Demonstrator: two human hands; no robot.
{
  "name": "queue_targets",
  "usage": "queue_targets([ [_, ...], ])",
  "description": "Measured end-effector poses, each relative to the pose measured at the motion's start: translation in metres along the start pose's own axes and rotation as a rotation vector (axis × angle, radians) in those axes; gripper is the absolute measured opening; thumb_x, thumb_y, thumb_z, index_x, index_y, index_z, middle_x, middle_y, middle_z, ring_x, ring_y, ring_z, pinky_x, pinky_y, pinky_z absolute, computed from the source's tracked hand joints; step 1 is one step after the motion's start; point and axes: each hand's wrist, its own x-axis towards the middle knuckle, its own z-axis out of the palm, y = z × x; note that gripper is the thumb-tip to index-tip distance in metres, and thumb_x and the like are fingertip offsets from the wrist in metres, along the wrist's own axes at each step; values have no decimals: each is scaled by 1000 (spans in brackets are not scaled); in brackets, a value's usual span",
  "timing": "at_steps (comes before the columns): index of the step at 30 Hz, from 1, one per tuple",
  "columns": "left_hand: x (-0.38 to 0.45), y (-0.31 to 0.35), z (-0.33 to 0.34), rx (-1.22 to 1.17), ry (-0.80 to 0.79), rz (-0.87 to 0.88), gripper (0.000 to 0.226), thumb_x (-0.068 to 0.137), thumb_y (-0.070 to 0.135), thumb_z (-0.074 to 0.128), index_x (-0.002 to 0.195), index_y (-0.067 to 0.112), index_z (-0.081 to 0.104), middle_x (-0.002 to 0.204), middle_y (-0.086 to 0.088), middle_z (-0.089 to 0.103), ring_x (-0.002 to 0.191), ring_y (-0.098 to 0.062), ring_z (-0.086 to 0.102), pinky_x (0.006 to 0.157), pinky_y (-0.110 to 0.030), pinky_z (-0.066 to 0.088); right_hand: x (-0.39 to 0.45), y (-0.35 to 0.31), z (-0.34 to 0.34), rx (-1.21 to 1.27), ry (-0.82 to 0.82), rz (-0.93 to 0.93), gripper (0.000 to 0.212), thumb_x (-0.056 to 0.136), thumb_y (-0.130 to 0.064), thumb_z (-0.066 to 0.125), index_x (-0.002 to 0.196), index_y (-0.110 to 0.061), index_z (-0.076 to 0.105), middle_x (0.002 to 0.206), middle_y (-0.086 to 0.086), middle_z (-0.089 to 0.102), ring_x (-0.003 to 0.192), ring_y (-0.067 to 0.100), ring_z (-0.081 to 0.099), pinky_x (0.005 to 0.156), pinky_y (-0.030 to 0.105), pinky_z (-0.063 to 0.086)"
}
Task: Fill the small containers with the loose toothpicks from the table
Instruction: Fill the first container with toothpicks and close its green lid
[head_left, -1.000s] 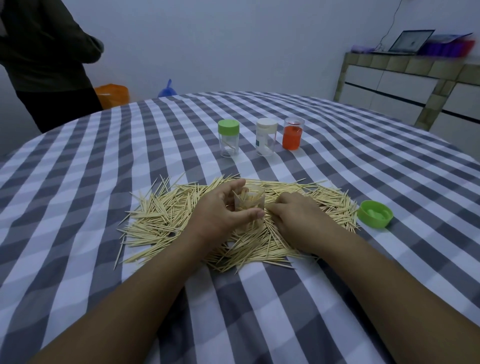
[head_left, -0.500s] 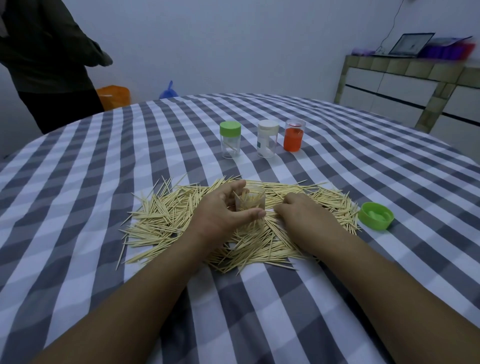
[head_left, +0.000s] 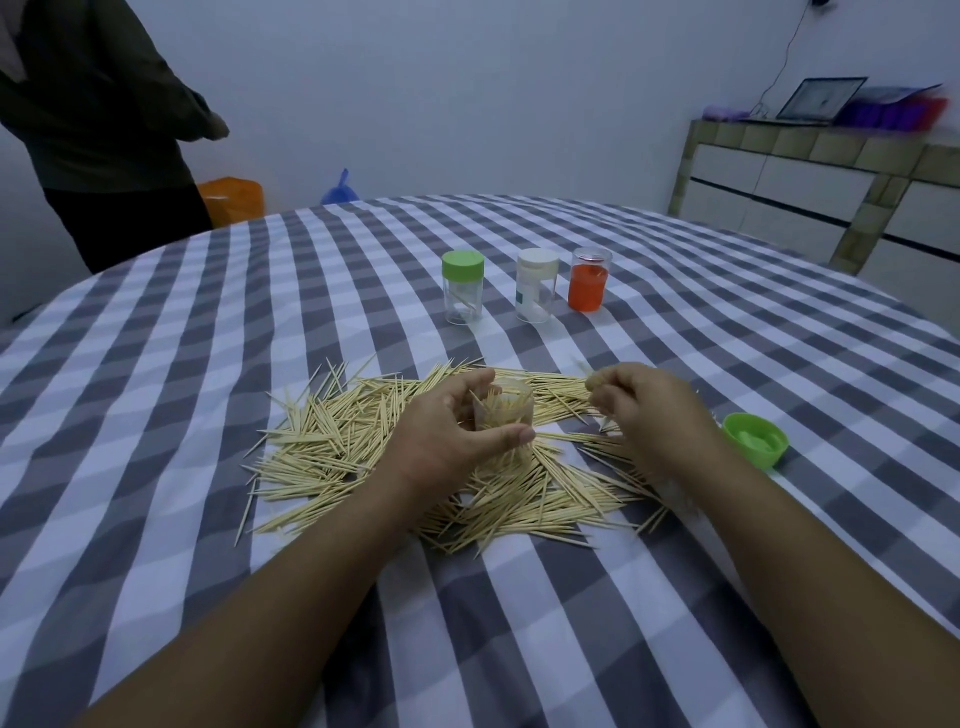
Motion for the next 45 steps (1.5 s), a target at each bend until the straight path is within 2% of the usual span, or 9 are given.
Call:
queue_targets([
  [5, -2, 1, 5, -1, -4, 8, 84, 57, 27, 84, 134, 16, 51, 120, 0, 63, 103, -11, 65, 87, -29, 56, 0, -9, -2, 768, 11, 161, 15, 97, -8, 48, 90, -14, 61, 85, 10, 68, 80, 23, 69, 77, 33, 57],
  [11, -5, -1, 13, -26, -18, 34, 83, 60, 22, 85, 135, 16, 50, 118, 4, 61, 105, -9, 64, 91, -26, 53, -3, -31, 5, 1252, 188, 123, 13, 98, -9, 46, 95, -12, 58, 83, 7, 70, 87, 23, 71, 79, 33, 58],
  [14, -5, 0, 14, -41, -15, 40, 88, 55, 28, 83, 135, 15, 49, 119, 4, 61, 105, -8, 64, 92, -26, 53, -8, -38, 11, 1237, 174, 20, 15, 98, -10, 46, 93, -13, 59, 84, 6, 71, 91, 22, 70, 83, 32, 56],
  [18, -4, 0, 14, -39, -10, 42, 79, 63, 15, 85, 134, 15, 50, 114, 7, 62, 102, -5, 65, 90, -23, 53, -14, -37, 24, 1032, 108, -6, 15, 96, -11, 49, 88, -15, 61, 91, 9, 72, 96, 22, 68, 92, 38, 51],
  [25, -4, 1, 14, -38, -16, 44, 84, 56, 24, 84, 133, 16, 51, 105, 19, 59, 101, -6, 65, 92, -26, 52, -16, -30, 35, 816, 14, -15, 14, 100, -24, 44, 105, -26, 57, 101, -1, 72, 106, 17, 64, 99, 48, 47],
  [28, -4, 1, 14, -38, -17, 43, 85, 56, 25, 84, 133, 15, 51, 106, 18, 59, 102, -7, 65, 91, -25, 52, -18, -29, 34, 752, 43, -52, 17, 99, -26, 44, 110, -33, 56, 101, -2, 72, 105, 10, 64, 99, 41, 47],
  [38, -5, 1, 12, -18, -27, 52, 85, 59, 24, 83, 136, 15, 48, 121, 3, 60, 105, -9, 64, 93, -28, 53, -21, -29, 28, 695, -19, 32, 26, 99, -25, 45, 115, -20, 65, 111, -9, 67, 110, 8, 59, 99, 32, 46],
  [42, -5, 1, 12, -33, -31, 40, 82, 62, 18, 84, 136, 14, 48, 119, 4, 60, 105, -10, 64, 92, -27, 53, -20, -28, 21, 738, 176, -29, 19, 97, -25, 49, 106, -30, 65, 89, -9, 65, 90, 2, 62, 83, 20, 50],
  [45, -4, 1, 13, -33, -30, 36, 82, 62, 19, 84, 135, 15, 48, 120, 3, 61, 105, -11, 65, 92, -30, 53, -19, -28, 18, 824, 231, -56, 18, 93, -17, 57, 104, -30, 63, 87, -1, 67, 78, -3, 63, 75, 11, 51],
])
